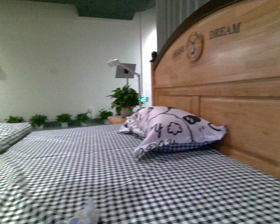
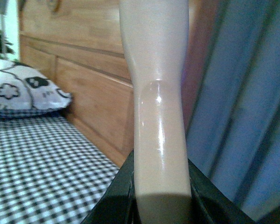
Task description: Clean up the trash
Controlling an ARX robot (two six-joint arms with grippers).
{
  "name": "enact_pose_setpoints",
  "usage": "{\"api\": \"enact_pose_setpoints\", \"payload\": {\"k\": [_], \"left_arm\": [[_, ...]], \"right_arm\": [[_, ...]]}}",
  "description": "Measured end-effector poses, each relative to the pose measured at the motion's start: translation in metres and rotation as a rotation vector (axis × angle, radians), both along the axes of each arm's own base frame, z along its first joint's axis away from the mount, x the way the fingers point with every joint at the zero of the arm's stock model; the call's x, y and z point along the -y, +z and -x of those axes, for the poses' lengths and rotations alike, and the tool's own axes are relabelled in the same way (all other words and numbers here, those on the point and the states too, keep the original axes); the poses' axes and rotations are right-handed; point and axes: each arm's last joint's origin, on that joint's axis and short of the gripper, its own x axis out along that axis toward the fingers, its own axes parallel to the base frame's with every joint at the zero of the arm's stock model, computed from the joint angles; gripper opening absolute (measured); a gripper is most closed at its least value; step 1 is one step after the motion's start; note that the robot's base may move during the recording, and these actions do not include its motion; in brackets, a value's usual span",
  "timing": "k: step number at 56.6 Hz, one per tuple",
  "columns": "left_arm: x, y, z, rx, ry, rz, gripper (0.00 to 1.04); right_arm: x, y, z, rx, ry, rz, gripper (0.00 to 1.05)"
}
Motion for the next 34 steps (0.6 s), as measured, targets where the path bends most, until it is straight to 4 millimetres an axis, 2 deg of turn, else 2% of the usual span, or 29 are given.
{"api": "enact_pose_setpoints", "payload": {"k": [11,16,19,21,34], "left_arm": [[-0.001,-0.001,-0.001,-0.013,0.018,0.005,0.27],[-0.004,0.007,-0.009,-0.258,0.026,0.046,0.27],[-0.009,0.008,-0.018,-0.427,0.050,0.072,0.27],[-0.013,0.002,-0.027,-0.519,0.056,0.065,0.27],[-0.029,-0.009,-0.080,-0.602,-0.023,-0.145,0.26]], "right_arm": [[-0.001,-0.001,-0.001,-0.009,0.002,0.007,0.20],[-0.001,-0.001,-0.001,-0.010,-0.004,0.005,0.20],[0.000,-0.001,0.000,-0.006,-0.006,0.002,0.20],[0.000,0.000,0.000,-0.001,-0.006,-0.002,0.20],[0.000,0.000,0.000,-0.002,-0.003,0.000,0.20]]}}
